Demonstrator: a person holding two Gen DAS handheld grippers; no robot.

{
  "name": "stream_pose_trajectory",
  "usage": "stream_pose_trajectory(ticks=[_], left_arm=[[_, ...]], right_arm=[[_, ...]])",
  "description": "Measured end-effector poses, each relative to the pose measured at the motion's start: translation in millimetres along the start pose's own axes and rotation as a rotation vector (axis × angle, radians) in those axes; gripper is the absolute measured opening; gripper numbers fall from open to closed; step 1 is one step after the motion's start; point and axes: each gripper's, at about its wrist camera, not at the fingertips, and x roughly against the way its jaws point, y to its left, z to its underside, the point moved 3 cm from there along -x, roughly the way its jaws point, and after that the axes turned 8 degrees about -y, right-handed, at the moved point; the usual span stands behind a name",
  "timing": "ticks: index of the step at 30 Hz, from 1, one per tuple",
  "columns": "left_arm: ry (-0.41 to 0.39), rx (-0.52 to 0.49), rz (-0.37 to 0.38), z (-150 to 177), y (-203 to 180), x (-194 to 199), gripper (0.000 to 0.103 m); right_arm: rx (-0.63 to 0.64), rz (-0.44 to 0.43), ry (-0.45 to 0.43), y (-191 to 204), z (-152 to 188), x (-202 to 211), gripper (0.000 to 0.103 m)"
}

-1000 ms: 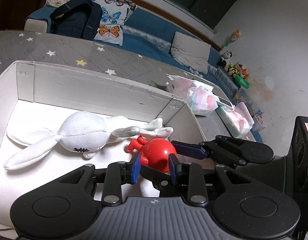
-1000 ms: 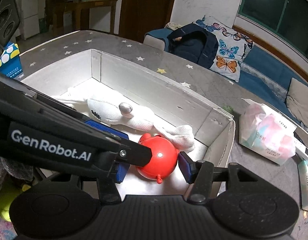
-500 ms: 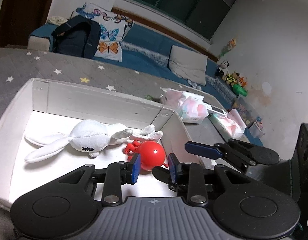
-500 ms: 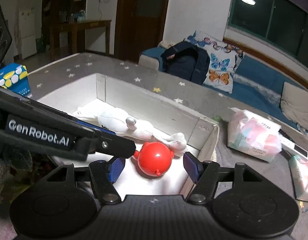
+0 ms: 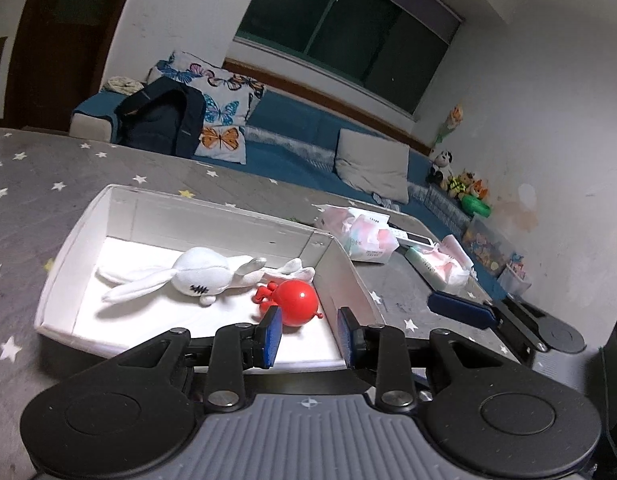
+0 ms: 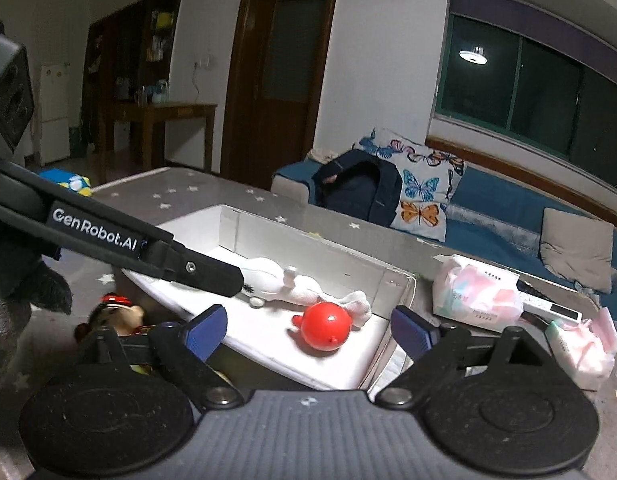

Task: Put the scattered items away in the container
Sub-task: 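Move both tools to the green alien toy and close on it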

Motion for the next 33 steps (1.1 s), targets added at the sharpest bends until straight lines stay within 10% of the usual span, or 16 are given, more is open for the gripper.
stream_pose_trajectory(ticks=[17, 33], left_arm=[[-0.018, 0.002, -0.043, 39.6, 13.5, 54.7, 0.033], [0.045, 0.108, -0.095, 71.5, 46.9, 63.6, 0.034]], right_arm=[[-0.088, -0.053, -0.118, 26.4, 30.9, 48.8, 0.103], [-0.094, -0.237, 0.011, 79.4, 63.6, 11.3, 0.103]])
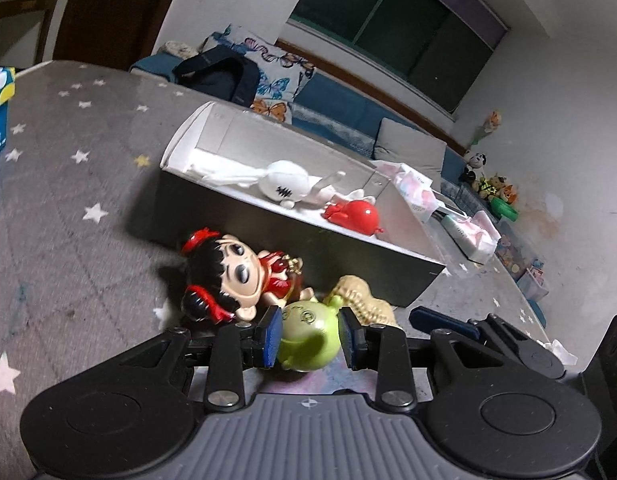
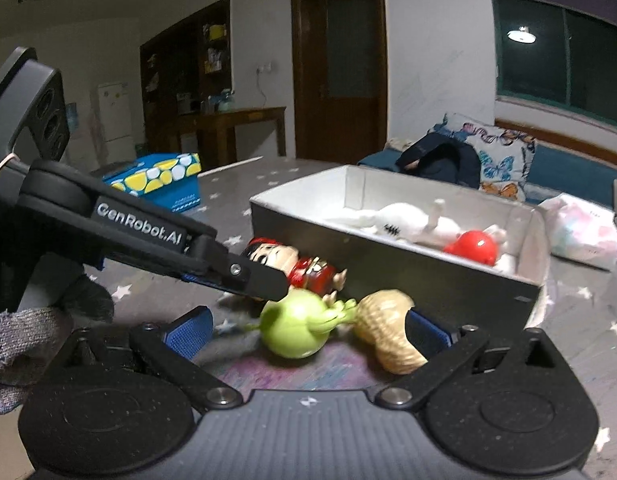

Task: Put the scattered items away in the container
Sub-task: 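Move both tools to the green alien toy and close on it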

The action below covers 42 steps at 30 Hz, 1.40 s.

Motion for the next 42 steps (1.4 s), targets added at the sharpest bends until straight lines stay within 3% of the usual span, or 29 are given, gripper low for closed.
stream_pose_trajectory(ticks=[6, 16, 23, 33, 42], left_arm=[[0.034, 0.029, 0.015, 2.1, 6.3, -5.4, 0.034], [0.036, -0.040, 0.008, 0.3, 3.0, -9.6, 0.034], [0.072, -0.020, 0.036, -2.5, 5.5, -16.1, 0.034], [0.117, 0.035, 0.048, -4.8, 11.7, -20.6, 0.038], [0.148, -0.040, 0.050, 0.2, -0.4, -14.7, 0.039]], right_arm=[[-0.020, -0.022, 0.040, 7.4, 10.0, -9.9, 0.102], [-0.029, -0.046, 0.081, 14.3, 15.6, -29.9, 0.089], [-0.061, -0.032, 0.080, 8.1, 15.1, -34.4, 0.081], [-0.138, -0.025, 0.085, -1.2, 14.0, -37.5, 0.057], [-0.137, -0.047, 0.085, -0.9, 16.6, -28.8, 0.057]])
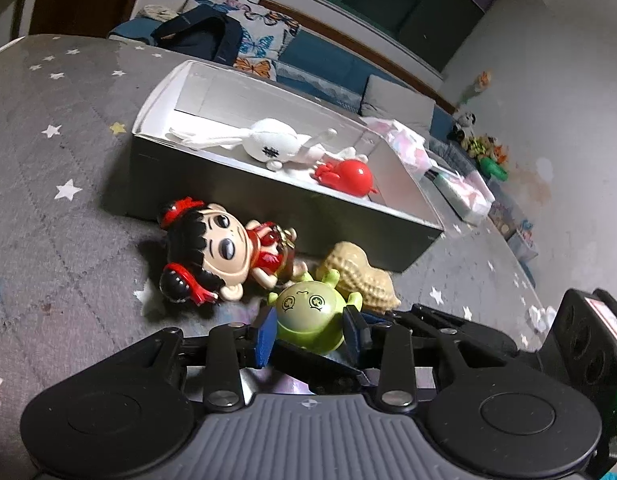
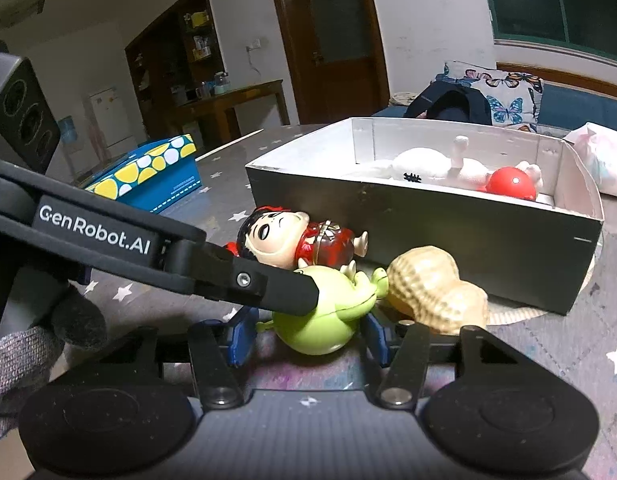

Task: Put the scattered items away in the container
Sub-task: 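Move both tools to the green alien toy and close on it, then carry the green alien toy with both tools into the box and release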

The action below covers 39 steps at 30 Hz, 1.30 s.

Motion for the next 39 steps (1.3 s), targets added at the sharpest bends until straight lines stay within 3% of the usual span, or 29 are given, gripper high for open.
stream_pose_trajectory(ticks=[11, 39], left_arm=[[0.071, -0.171, 0.003, 11.0, -23.1, -13.0, 0.049], [0.088, -0.139, -0.037, 17.7, -23.4, -13.2, 0.051]], right_arm=[[0.027, -0.015, 0.002, -1.0, 6.4, 14.2, 0.056], [0.034, -0.031, -0.005, 1.9, 10.9, 17.8, 0.056]])
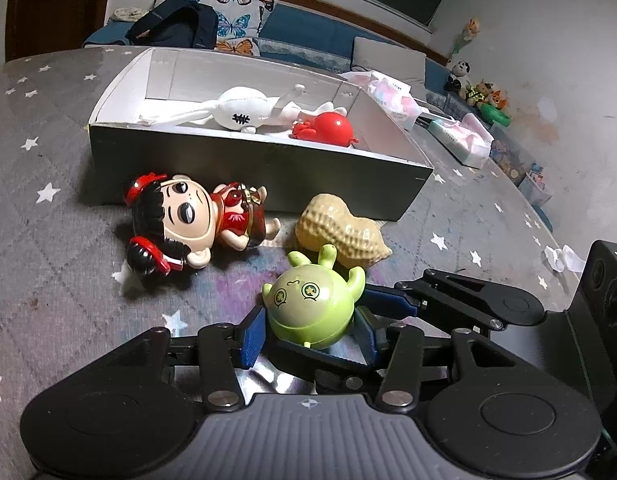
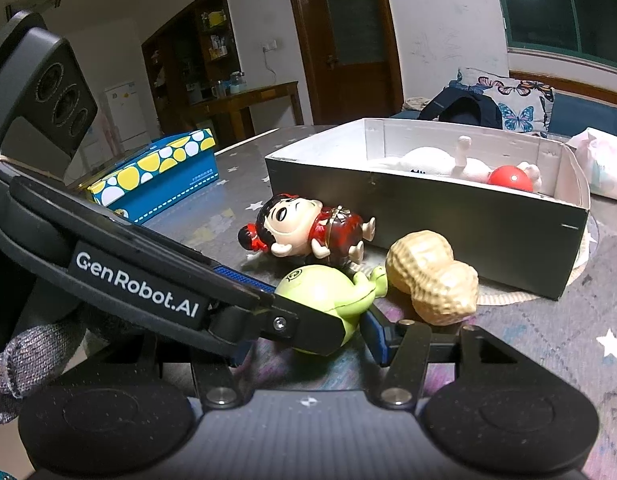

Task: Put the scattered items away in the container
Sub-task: 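Carry the green alien toy with both tools into the box and release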

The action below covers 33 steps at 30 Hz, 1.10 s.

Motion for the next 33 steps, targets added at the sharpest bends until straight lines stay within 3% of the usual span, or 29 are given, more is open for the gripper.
stream_pose_trajectory(ticks=[8, 13, 24, 33], left_arm=[[0.011, 0.022, 0.018, -2.1, -2.0, 2.5, 0.051], [-0.028, -0.028, 0.024, -13.0, -15.9, 12.7, 0.051], [-0.094, -0.095, 0.081, -80.1, -36.7, 6.5, 0.051], [-0.052, -0.027, 0.100, -132.7, -12.8, -39.2, 0.051]], right_arm=[[0.002, 0.000, -0.011, -0.3, -0.3, 5.8, 0.056], [0.016, 0.007, -0.047, -1.0, -13.8, 17.4, 0.056], [0.071, 0.069, -0.125, -26.5, -72.7, 22.0, 0.056], [0.043, 0.072, -0.058, -69.1, -114.5, -24.7, 0.056]])
